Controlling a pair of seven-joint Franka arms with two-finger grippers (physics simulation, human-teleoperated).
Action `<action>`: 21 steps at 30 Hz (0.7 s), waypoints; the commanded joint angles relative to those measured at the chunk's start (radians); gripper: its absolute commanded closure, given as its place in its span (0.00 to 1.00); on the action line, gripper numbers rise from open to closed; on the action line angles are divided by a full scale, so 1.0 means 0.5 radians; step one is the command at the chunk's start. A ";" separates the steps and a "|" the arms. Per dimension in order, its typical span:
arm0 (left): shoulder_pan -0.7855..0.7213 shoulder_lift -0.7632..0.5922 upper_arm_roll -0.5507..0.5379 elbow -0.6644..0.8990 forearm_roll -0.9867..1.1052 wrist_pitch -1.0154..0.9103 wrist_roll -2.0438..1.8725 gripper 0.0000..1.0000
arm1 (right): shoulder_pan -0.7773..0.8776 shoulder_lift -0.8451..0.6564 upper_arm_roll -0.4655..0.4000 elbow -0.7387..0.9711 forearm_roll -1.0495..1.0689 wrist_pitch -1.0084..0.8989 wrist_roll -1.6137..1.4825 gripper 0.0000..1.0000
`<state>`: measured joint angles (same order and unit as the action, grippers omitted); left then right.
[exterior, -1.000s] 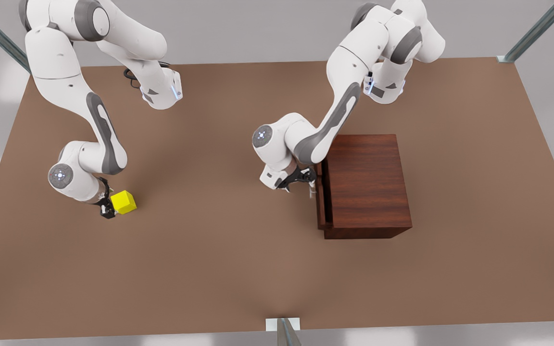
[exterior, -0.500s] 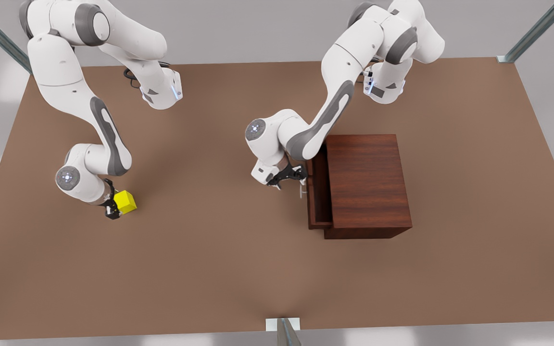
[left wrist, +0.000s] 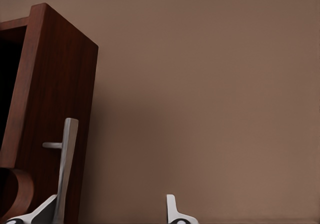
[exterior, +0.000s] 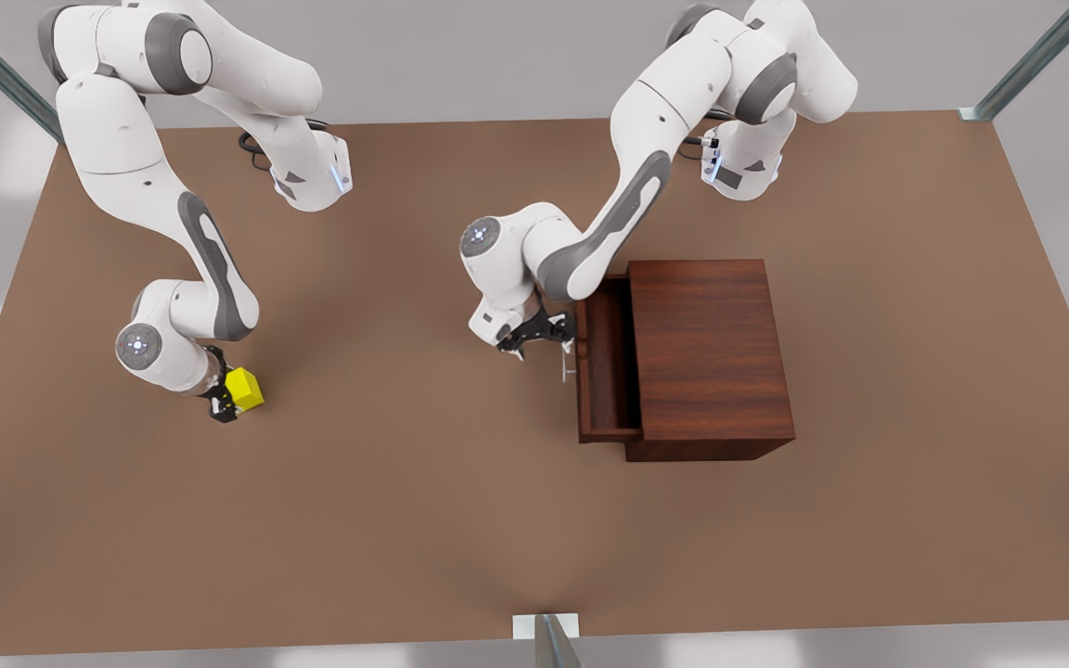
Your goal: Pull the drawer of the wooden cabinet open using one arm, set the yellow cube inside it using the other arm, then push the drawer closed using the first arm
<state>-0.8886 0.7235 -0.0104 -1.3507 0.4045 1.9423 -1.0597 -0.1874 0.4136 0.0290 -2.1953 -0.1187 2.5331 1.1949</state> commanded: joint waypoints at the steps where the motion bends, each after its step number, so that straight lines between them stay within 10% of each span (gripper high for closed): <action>1: -0.005 -0.002 -0.001 0.002 0.001 0.003 -0.046 0.00 | 0.001 0.001 0.012 0.003 0.001 0.008 0.028 0.00; 21: -0.085 -0.014 0.002 0.060 0.001 -0.099 -0.080 0.00 | -0.024 0.017 0.019 0.003 0.001 0.042 0.058 0.19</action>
<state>-0.9277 0.7176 -0.0099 -1.3220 0.4031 1.9278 -1.0843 -0.1990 0.4229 0.0384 -2.1939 -0.1184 2.5528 1.2122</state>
